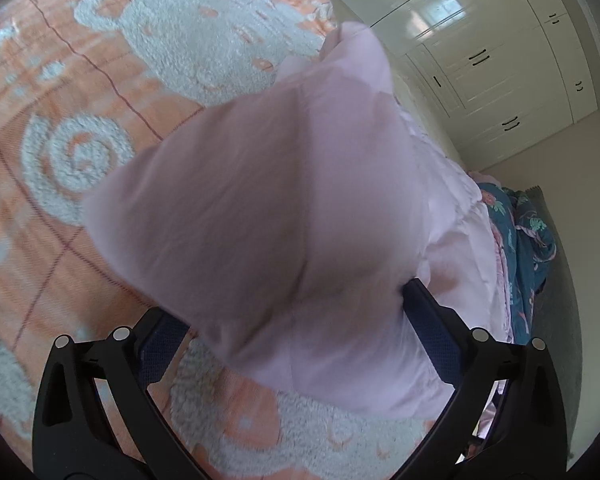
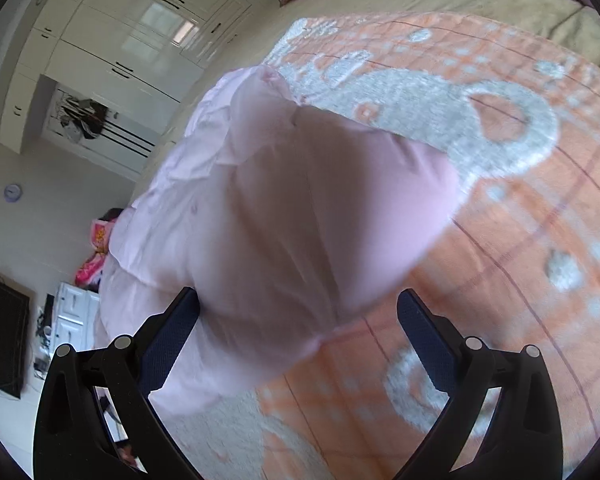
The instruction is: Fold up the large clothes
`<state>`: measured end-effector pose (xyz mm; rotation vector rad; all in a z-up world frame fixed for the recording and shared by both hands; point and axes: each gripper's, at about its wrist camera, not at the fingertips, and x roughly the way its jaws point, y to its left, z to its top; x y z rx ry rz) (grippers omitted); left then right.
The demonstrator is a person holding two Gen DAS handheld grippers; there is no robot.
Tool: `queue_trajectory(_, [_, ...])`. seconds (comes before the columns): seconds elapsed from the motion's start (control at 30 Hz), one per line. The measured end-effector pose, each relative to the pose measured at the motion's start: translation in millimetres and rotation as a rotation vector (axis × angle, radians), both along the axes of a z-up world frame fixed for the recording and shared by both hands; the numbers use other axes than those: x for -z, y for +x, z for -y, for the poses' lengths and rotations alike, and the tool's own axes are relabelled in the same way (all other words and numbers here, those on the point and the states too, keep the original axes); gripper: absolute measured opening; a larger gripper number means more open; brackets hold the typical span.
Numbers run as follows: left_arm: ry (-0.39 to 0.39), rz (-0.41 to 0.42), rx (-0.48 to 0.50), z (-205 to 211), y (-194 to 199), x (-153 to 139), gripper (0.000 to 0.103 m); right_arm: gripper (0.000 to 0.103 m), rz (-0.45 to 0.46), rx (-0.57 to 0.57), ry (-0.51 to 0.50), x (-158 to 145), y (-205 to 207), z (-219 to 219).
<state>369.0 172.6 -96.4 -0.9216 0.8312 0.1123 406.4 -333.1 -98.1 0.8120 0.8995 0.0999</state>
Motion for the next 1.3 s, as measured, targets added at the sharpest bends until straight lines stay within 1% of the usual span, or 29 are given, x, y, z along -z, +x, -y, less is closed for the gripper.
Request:
queue_trajectory(0.1, [-0.01,-0.004,-0.005,1,10,3,0.095,0.099,0.008,-0.007,0.021,2,7,-2])
queue_trajectory(0.23, [0.005,-0.007,-0.017,5,24,4,0.095,0.099,0.021,-0.023,0.027,4,13,-3])
queue_trajectory(0.43, [0.02,0.001,-0.02,5,33,4,0.095,0.099,0.039,-0.043,0.033,10,24,-5])
queue_trajectory(0.7, [0.03,0.018,-0.02,1,35,7,0.095,0.099,0.064,-0.058,0.021,13,34,-13])
queue_trajectory(0.73, [0.038,0.021,-0.019,1,36,6,0.095,0.098,0.067,-0.062,0.018,12,34,-14])
queue_trajectory(0.8, [0.05,0.027,-0.016,2,36,6,0.095,0.092,0.076,-0.077,0.019,12,35,-15])
queue_trajectory(0.87, [0.063,0.031,-0.014,3,36,5,0.094,0.081,0.093,-0.097,0.016,10,33,-18])
queue_trajectory(0.93, [0.079,0.037,-0.012,5,36,3,0.091,0.075,0.106,-0.108,0.009,9,32,-20])
queue_trajectory(1.03, [0.113,0.054,-0.003,11,36,-3,0.079,0.065,0.131,-0.127,-0.009,4,30,-24])
queue_trajectory(1.1, [0.147,0.067,0.007,16,36,-9,0.067,0.061,0.147,-0.139,-0.033,-1,27,-29])
queue_trajectory(1.13, [0.16,0.07,0.01,17,36,-11,0.064,0.059,0.154,-0.142,-0.042,-3,26,-31])
queue_trajectory(1.2, [0.191,0.079,0.019,22,37,-16,0.055,0.055,0.168,-0.151,-0.063,-7,25,-34])
queue_trajectory(1.3, [0.235,0.087,0.036,26,36,-22,0.048,0.05,0.183,-0.164,-0.1,-12,23,-40])
